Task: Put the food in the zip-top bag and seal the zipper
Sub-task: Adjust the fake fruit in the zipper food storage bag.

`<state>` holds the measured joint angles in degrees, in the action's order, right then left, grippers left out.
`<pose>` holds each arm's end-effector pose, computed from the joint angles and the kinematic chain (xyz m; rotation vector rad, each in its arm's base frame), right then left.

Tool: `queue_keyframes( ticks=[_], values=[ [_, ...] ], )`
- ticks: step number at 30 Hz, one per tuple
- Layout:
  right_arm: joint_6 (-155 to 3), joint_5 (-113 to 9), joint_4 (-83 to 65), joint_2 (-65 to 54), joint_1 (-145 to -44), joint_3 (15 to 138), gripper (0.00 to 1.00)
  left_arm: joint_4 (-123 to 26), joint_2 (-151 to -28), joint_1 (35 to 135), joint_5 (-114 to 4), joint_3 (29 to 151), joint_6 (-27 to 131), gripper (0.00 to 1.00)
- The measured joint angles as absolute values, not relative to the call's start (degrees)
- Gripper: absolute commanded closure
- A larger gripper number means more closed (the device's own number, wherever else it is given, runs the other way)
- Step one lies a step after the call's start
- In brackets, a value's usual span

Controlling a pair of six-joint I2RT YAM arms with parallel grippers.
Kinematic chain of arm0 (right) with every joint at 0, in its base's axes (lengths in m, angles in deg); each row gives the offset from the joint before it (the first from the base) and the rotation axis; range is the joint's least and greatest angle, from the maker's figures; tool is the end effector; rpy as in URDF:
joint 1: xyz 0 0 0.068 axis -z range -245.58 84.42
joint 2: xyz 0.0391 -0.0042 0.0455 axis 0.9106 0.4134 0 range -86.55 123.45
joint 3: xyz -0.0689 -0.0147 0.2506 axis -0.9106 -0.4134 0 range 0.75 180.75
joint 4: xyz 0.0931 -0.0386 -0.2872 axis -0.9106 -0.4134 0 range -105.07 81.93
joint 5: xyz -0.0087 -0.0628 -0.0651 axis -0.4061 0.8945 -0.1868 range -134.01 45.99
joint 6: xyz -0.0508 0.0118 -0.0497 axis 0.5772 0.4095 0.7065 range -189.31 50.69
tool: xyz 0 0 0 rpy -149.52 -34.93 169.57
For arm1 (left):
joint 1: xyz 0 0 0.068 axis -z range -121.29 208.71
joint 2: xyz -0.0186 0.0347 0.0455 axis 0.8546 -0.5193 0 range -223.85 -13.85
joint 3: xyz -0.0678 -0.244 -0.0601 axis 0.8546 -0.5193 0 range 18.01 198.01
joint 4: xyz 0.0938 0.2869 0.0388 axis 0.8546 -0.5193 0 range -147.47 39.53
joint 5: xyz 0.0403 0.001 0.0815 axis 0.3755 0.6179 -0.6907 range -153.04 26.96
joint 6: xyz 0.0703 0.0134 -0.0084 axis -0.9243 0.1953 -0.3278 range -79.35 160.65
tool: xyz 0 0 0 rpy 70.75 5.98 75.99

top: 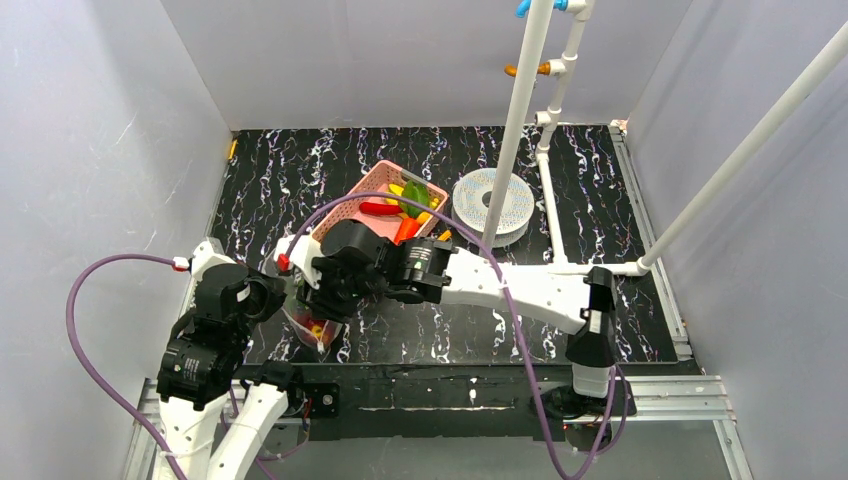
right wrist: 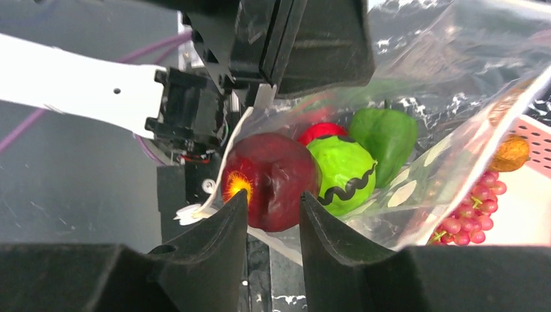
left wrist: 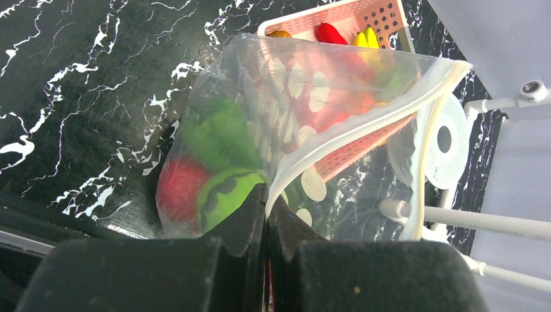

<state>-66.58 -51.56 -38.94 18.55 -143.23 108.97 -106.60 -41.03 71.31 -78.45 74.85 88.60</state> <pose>0.0971 0.4801 0.3697 -1.4773 1.6139 0.9172 0.1371 -0.0143 0.3654 -0.7787 1.8831 -0.3965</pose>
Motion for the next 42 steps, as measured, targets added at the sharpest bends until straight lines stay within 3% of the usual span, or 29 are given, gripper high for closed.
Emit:
queue_keyframes(
  ticks=[16,25,31,42],
  values=[
    [-60.29,-53.85,-45.07,24.52,-143.34,113.59,0.53,-106.59,-40.66,71.31,-77.99,74.85,88.20,1.00],
    [-63.35,-34.33,-38.69,27.11,-143.21,114.93,0.48,-106.63,-40.66,71.31,-77.19,74.85,88.21,1.00],
    [-66.22,-22.09,-34.63,33.07,-140.61,123.18,0.32,-106.66,-40.64,71.31,-76.69,74.74,88.22,1.00],
    [-70.94,-26.40,-35.20,27.13,-139.99,123.39,0.23,-107.43,-40.81,71.31,-76.86,74.74,86.85,1.00]
  ],
)
